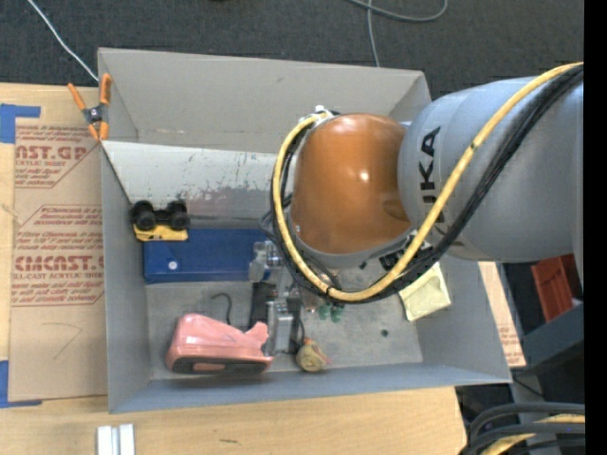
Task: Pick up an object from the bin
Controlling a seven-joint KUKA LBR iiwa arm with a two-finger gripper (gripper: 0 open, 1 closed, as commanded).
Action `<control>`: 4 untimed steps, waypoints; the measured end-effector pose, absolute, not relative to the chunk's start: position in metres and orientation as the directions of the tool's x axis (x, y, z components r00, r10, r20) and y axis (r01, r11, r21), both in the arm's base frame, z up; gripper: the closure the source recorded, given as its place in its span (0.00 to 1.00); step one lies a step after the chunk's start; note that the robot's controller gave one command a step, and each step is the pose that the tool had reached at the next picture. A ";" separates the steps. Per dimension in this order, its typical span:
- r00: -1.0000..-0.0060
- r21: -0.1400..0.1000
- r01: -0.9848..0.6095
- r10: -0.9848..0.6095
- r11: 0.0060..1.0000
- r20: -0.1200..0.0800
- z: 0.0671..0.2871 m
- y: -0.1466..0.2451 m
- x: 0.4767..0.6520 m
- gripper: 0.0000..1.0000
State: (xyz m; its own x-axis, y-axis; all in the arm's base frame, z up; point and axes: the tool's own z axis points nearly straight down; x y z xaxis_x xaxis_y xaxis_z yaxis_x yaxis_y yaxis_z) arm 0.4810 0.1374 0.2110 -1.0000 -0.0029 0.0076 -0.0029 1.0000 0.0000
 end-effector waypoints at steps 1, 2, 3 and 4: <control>-1.000 0.001 -0.001 -0.001 1.000 0.000 0.215 0.136 0.483 0.00; -0.999 0.002 0.034 0.034 0.999 0.002 0.125 0.152 0.485 0.00; -0.999 0.002 -0.034 -0.034 0.999 0.004 0.085 0.187 0.489 1.00; -0.999 0.002 -0.034 -0.034 0.999 0.004 0.085 0.187 0.489 1.00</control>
Offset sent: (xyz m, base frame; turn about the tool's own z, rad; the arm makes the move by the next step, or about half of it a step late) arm 0.0034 0.0207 -0.1297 0.0536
